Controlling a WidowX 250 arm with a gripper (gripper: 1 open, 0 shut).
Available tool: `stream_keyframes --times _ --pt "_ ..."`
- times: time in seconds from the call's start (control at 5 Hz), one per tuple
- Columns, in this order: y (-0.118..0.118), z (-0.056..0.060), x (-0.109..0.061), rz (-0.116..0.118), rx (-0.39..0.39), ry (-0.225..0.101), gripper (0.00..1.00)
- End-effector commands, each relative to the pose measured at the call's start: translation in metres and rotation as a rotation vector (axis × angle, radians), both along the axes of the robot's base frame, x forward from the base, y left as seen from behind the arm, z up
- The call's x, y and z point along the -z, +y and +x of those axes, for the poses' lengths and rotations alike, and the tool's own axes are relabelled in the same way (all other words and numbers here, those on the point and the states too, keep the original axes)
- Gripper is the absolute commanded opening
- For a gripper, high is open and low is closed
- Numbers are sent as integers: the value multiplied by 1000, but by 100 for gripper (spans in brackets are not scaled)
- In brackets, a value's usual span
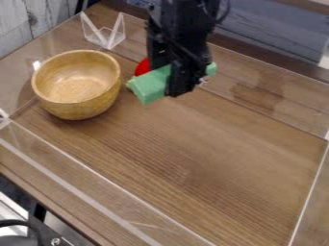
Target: Put the green block in the brown bowl
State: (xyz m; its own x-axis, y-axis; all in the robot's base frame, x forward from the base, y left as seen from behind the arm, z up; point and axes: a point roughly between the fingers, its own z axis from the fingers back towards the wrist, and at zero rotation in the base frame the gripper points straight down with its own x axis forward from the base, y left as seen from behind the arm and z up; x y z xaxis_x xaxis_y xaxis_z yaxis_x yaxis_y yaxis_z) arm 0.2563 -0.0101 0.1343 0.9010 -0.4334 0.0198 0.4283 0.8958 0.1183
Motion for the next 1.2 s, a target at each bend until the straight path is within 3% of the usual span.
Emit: stream_keyframes --times 0.0,0.2,0.4,0.8,1.0 --pt "-13 6 -23 -9 -13 -47 0" --pt "-27 4 -31 -23 -3 -40 0" --pt "-34 3 -19 -40 -1 -32 0" --pt "-27 -5 -9 -56 -39 -39 0" --pt "-17 -3 -20 -54 -118 -50 0"
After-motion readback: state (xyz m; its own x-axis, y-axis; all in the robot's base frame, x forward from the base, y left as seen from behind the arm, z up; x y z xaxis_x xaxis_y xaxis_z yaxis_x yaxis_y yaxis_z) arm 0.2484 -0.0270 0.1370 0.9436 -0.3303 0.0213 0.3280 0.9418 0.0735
